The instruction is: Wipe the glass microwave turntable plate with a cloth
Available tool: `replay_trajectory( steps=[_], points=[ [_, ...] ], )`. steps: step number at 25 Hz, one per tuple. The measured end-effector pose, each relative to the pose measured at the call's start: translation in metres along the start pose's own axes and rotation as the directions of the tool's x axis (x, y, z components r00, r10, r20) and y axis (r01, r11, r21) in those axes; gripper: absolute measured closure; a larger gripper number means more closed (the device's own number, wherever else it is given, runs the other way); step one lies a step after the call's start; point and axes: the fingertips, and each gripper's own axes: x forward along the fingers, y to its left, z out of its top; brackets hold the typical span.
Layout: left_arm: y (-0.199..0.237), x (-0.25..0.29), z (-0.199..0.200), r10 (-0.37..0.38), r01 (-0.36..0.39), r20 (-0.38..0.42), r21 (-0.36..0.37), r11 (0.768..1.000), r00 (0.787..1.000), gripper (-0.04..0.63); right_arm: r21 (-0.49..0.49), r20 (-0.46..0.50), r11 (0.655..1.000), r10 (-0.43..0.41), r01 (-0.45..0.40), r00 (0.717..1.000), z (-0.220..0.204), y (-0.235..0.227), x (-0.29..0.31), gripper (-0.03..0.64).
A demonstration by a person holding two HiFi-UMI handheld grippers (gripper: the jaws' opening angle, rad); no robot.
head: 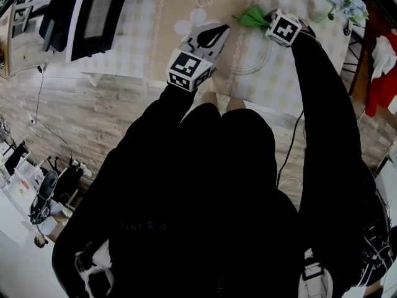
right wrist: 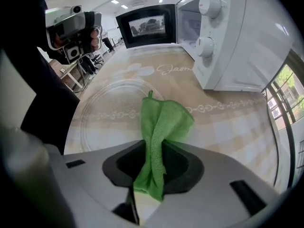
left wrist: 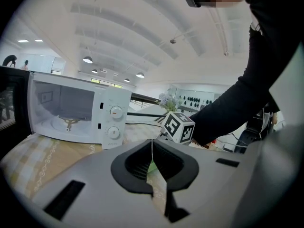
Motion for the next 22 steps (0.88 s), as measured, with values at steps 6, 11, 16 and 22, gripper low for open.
replay_trajectory(
  steps=[6,11,16,22],
  points=[
    [-0.004,0.004,0.000,-0.006,0.006,-0.007,0.007,1.000,1.000,0.574,-0.038,-0.006,0.999,0.014,-0.014,1.000,-0.002,0.011,0.000,0.505],
    [-0.009,0.006,0.000,-0.013,0.013,0.003,-0.003,1.000,1.000,0.574,-0.068,-0.006,0.994,0.089,-0.089,0.996,-0.001,0.040,0.004,0.506],
    [-0.013,0.005,-0.003,-0.015,0.016,-0.011,0.009,1.000,1.000,0.574,-0.111,-0.009,0.986,0.127,-0.127,0.992,-0.001,0.064,0.007,0.508],
    [-0.019,0.004,-0.008,-0.020,0.020,-0.021,0.008,1.000,1.000,0.574,-0.119,-0.028,0.962,0.245,-0.247,0.969,0.000,0.101,0.009,0.509]
  ],
)
